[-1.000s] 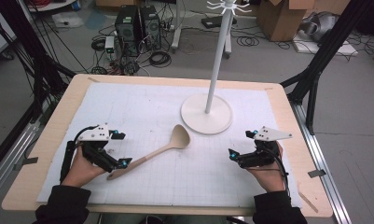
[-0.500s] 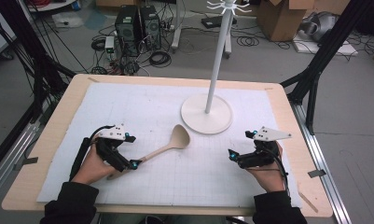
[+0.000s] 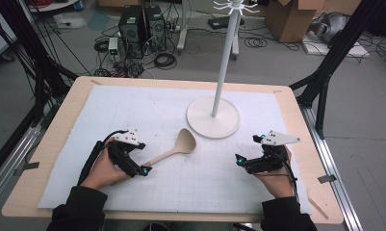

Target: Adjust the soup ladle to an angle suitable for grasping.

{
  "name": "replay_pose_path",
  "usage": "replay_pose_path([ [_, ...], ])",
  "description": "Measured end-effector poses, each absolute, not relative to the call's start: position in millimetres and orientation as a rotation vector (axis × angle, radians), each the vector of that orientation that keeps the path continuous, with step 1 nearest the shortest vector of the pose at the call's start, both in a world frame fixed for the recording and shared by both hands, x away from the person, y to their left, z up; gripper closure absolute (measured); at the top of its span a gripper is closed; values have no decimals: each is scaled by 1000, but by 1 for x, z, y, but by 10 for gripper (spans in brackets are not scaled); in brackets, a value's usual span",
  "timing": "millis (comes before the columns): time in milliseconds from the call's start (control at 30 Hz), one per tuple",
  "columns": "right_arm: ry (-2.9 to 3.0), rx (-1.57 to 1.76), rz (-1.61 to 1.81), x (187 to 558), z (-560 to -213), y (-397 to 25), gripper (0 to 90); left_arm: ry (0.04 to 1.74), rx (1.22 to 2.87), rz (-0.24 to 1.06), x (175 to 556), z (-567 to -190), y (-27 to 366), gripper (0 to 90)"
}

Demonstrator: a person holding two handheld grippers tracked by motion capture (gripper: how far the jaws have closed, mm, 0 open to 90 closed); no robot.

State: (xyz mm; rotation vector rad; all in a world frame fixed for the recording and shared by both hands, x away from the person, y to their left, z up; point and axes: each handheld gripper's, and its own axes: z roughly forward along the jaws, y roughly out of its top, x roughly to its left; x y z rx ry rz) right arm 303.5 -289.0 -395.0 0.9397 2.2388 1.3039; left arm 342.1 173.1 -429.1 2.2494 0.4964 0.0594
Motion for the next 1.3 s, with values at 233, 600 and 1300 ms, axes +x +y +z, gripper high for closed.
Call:
replay_pose_path([
  [233, 2245, 947, 1295, 304, -395, -288, 3, 486, 2302, 88, 342, -432, 169, 68],
  [600, 2249, 938, 1287, 304, -396, -287, 3, 416, 2369, 77, 341, -430, 166, 338],
  [1300, 2250, 942, 1286, 304, -396, -287, 3, 366, 2449, 79, 340, -426, 160, 613],
])
